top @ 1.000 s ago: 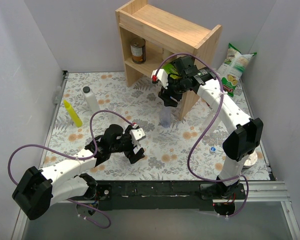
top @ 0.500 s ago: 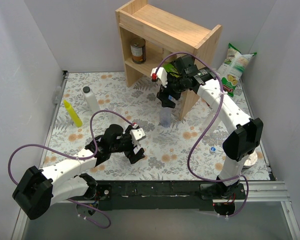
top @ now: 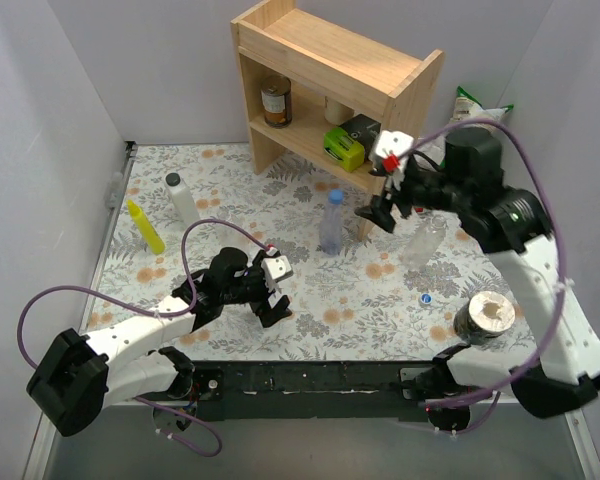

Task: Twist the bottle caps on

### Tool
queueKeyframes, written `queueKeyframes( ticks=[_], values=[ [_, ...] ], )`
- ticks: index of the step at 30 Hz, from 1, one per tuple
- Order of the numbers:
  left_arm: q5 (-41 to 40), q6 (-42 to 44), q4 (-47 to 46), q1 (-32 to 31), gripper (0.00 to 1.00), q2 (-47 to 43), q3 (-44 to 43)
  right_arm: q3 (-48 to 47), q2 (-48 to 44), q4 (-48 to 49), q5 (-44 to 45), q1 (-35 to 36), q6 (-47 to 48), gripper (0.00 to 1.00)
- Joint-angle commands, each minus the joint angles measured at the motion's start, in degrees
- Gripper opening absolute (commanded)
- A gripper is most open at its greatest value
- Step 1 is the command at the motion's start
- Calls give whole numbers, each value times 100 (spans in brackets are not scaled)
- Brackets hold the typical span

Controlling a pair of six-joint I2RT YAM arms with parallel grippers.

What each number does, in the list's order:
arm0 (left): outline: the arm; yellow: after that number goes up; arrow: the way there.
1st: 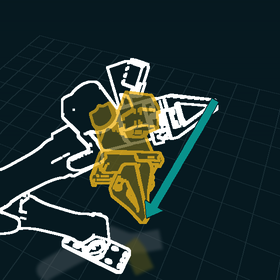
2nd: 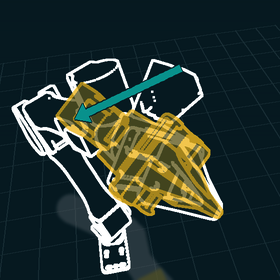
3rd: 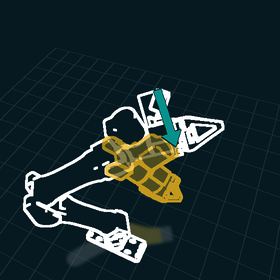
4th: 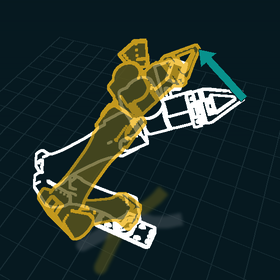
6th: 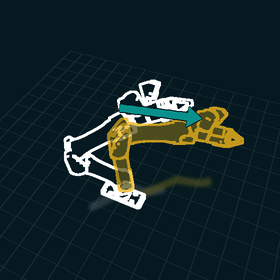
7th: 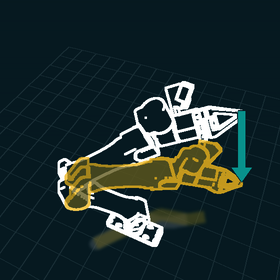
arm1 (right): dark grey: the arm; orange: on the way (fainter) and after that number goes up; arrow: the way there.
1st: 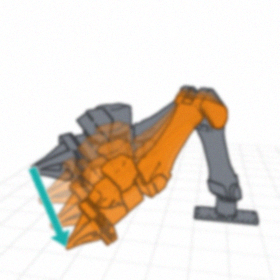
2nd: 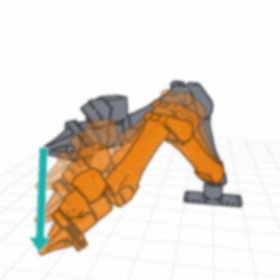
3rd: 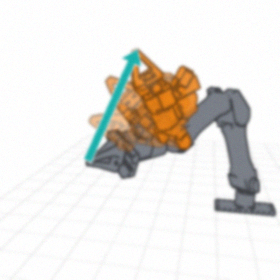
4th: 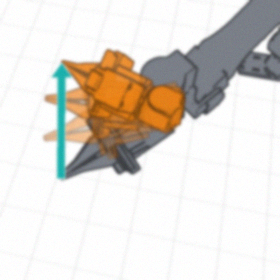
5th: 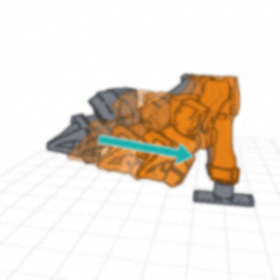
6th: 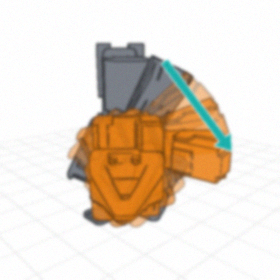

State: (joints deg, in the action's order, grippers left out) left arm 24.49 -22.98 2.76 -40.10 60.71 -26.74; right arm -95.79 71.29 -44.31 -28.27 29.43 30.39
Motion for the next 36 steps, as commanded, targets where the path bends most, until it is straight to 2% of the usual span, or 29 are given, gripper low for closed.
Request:
queueKeyframes(
  ticks=[1,6,8,13,16,36],
  values=[
    [372,22,-110,46,98,81,-323,770,-721,-788,989,-595,46,78],
    [697,-101,-188,55,98,231,-455,1194,-731,-1176,1315,-2061,169,66],
    [715,-154,-224,55,98,240,-455,1299,-556,-1115,1333,-2318,151,65],
    [636,-136,-206,55,98,135,-376,1519,-238,-851,1851,-2407,46,73],
    [636,-110,-127,55,98,29,-314,1668,-133,-737,1966,-2407,63,74],
    [627,-92,-118,63,98,-156,-112,1625,632,-710,1799,-2609,195,64]
  ],
)
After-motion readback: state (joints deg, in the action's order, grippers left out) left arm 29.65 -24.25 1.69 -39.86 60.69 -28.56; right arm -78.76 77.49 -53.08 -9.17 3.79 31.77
